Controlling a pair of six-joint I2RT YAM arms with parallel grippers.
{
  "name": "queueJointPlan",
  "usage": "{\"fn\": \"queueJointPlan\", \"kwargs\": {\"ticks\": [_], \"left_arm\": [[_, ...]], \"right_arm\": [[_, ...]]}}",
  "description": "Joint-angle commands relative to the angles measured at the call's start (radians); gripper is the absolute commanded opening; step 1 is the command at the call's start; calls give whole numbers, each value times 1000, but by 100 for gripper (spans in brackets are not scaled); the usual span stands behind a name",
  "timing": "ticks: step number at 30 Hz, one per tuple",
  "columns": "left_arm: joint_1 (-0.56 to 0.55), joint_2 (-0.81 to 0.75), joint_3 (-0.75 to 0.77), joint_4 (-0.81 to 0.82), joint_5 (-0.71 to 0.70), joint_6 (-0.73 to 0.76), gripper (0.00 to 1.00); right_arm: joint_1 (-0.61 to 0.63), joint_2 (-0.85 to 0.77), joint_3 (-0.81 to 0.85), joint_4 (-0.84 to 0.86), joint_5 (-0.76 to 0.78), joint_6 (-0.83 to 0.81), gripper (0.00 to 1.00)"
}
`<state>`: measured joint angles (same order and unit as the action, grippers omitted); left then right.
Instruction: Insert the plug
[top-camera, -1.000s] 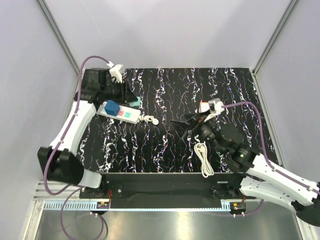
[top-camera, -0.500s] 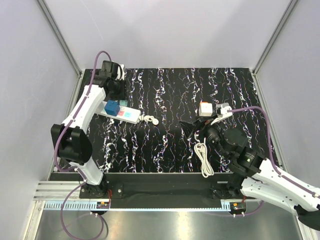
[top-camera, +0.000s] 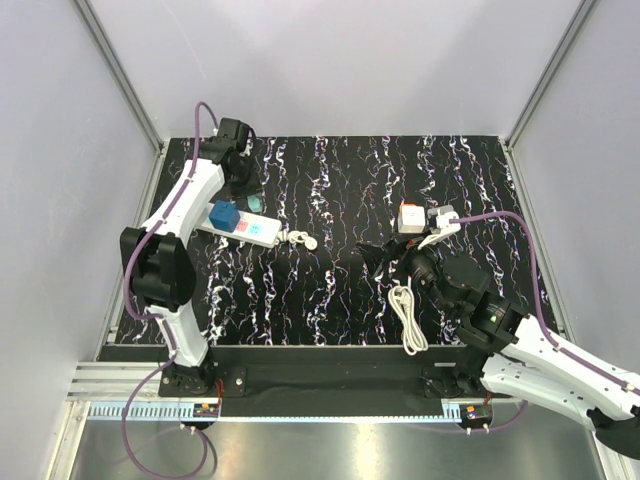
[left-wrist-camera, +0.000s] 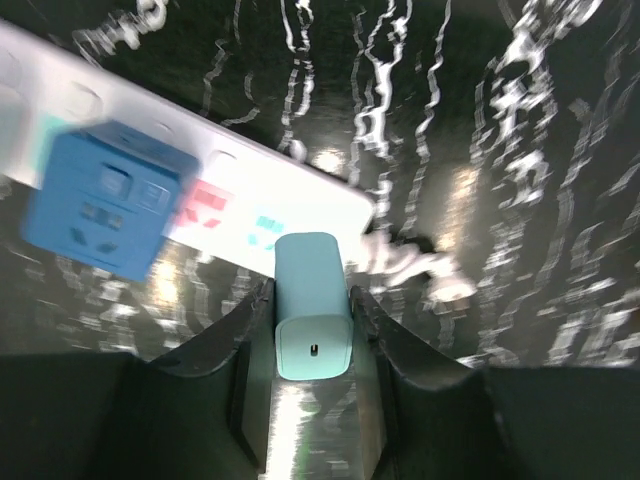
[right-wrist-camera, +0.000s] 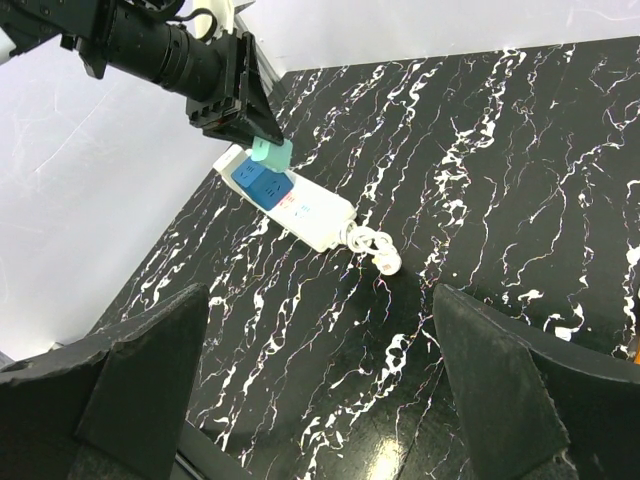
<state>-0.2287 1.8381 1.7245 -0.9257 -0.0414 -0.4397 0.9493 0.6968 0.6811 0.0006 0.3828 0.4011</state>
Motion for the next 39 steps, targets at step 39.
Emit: {"fn": "queueJointPlan", "kwargs": {"ticks": [39], "left_arm": [[34, 68, -23, -144, -100, -1165, 0]], "right_arm": [[5, -97, 18, -105, 62, 82, 100]]}}
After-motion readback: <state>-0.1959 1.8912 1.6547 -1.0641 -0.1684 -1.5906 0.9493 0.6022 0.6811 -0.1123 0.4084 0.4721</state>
